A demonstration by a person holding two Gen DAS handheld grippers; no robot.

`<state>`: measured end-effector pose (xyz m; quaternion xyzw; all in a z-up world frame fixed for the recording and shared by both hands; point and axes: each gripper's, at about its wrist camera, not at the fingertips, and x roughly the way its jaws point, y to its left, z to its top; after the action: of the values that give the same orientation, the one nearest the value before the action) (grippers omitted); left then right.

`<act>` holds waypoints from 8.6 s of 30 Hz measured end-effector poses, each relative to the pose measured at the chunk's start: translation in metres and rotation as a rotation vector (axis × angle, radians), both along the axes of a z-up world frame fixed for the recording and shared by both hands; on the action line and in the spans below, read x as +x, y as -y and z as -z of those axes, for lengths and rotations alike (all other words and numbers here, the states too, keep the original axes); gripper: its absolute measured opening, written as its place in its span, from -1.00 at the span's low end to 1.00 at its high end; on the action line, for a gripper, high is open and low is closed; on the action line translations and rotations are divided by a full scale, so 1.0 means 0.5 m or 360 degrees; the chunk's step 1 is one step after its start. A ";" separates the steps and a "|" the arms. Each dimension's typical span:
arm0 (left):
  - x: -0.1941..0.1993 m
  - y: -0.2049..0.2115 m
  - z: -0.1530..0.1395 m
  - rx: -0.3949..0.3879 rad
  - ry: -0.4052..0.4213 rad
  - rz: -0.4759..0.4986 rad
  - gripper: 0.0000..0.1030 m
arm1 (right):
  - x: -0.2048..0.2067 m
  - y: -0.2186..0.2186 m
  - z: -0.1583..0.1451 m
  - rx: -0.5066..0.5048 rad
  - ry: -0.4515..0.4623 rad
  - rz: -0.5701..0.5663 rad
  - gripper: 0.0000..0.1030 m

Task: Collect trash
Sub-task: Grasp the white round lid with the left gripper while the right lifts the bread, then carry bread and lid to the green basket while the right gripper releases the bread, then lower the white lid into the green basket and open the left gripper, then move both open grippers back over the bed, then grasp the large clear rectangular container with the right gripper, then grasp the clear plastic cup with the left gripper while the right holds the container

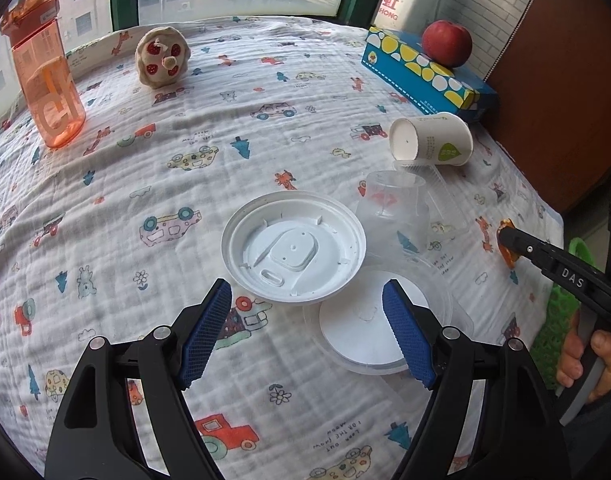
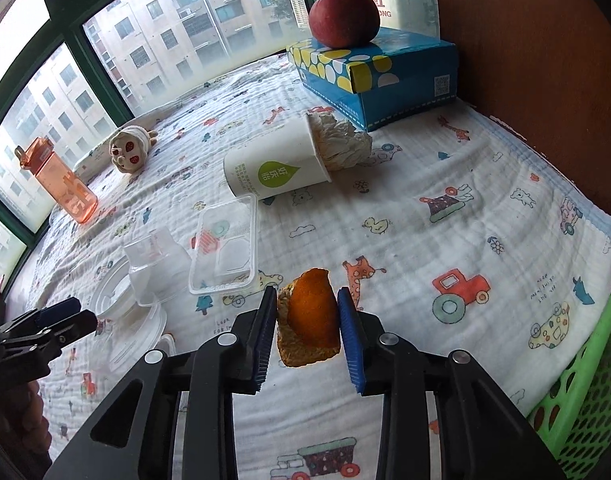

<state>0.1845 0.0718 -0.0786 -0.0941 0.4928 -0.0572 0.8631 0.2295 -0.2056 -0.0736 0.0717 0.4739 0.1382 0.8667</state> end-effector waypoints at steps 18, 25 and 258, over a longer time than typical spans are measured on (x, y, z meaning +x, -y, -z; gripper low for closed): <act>0.098 -0.009 0.062 0.0046 -0.0113 0.0191 0.88 | -0.066 -0.024 -0.041 0.0120 0.0050 -0.0065 -0.41; 0.106 -0.014 0.077 -0.0006 -0.0107 0.0182 0.78 | -0.078 -0.009 -0.038 0.0140 0.0042 -0.0032 -0.41; 0.059 0.113 0.005 0.0094 0.0066 0.0252 0.87 | -0.240 -0.045 0.003 -0.0208 0.0035 -0.0243 0.58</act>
<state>0.2140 0.0155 -0.0809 -0.0280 0.4823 -0.1127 0.8683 0.1097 -0.1830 -0.0750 -0.0228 0.4765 0.1735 0.8616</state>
